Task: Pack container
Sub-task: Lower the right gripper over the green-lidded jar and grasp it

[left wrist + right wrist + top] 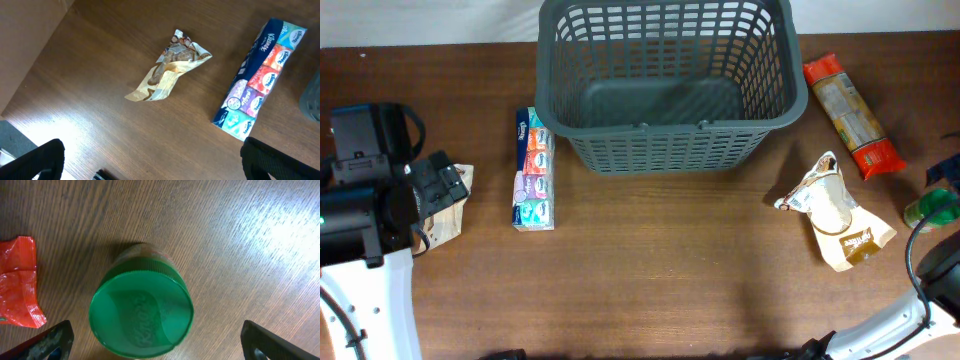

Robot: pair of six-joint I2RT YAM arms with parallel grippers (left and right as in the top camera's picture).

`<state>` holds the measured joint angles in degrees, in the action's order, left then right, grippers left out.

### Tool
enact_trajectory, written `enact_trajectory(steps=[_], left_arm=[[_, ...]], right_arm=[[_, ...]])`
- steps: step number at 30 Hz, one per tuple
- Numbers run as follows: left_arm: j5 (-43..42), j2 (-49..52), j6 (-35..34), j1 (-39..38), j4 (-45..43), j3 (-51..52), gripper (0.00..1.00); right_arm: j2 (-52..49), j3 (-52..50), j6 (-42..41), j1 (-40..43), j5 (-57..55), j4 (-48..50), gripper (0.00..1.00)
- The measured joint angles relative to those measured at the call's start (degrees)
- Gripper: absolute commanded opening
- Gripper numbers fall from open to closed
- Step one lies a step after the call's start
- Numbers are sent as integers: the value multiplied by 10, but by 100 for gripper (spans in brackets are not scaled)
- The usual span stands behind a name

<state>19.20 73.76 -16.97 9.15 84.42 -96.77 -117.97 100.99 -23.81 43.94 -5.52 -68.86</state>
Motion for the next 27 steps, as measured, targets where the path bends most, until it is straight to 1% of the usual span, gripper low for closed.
enact_trajectory(steps=[10, 21, 27], left_arm=[[0, 0, 0, 0, 3, 0, 100], [0, 0, 0, 0, 5, 0, 100], [-4, 0, 0, 0, 11, 0, 100]], right_arm=[[-2, 0, 0, 0, 0, 4, 99], [-38, 0, 6, 0, 0, 11, 99], [-41, 0, 9, 0, 6, 17, 99]])
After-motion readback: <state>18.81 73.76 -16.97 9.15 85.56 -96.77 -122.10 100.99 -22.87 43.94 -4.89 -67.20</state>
